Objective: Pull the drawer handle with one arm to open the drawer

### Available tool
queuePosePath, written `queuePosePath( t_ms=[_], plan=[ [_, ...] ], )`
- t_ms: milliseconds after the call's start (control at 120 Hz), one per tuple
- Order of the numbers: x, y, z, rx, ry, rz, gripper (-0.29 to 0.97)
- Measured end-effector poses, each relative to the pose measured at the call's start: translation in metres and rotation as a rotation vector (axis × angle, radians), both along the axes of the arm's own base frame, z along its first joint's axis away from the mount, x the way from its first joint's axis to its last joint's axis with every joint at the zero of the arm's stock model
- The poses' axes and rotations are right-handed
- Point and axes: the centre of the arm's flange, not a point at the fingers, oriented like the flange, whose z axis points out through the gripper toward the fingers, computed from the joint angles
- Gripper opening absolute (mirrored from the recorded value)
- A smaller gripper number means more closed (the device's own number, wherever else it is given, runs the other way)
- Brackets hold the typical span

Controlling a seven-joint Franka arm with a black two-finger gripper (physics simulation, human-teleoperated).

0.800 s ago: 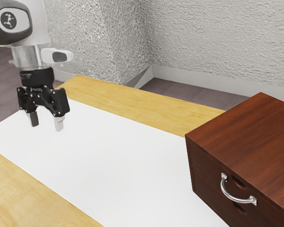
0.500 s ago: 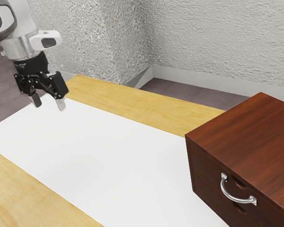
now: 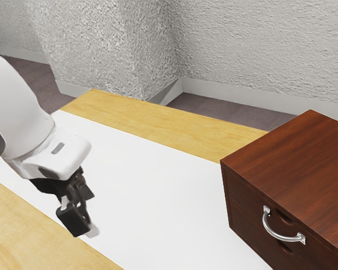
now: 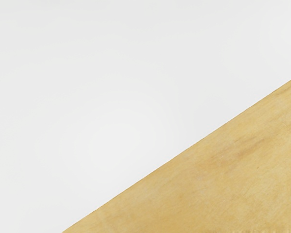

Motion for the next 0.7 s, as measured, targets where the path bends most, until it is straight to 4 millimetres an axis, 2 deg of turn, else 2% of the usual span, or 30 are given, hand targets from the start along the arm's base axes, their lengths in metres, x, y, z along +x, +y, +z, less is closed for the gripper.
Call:
queuePosePath(
  t_ms=[75, 275, 358, 425, 542, 700],
  plan=[
    [-0.002, -0.018, -0.008, 0.023, -0.037, -0.204, 0.68],
    [-0.002, -0.075, -0.008, 0.098, -0.135, -0.724, 0.68],
    [0.002, -0.116, -0.008, 0.164, -0.165, -0.92, 0.68],
    [0.005, -0.136, -0.011, 0.197, -0.186, -1.039, 0.68],
    [0.013, -0.159, -0.016, 0.222, -0.234, -1.195, 0.68],
    [0.02, -0.174, -0.013, 0.227, -0.365, -1.314, 0.68]
  ],
)
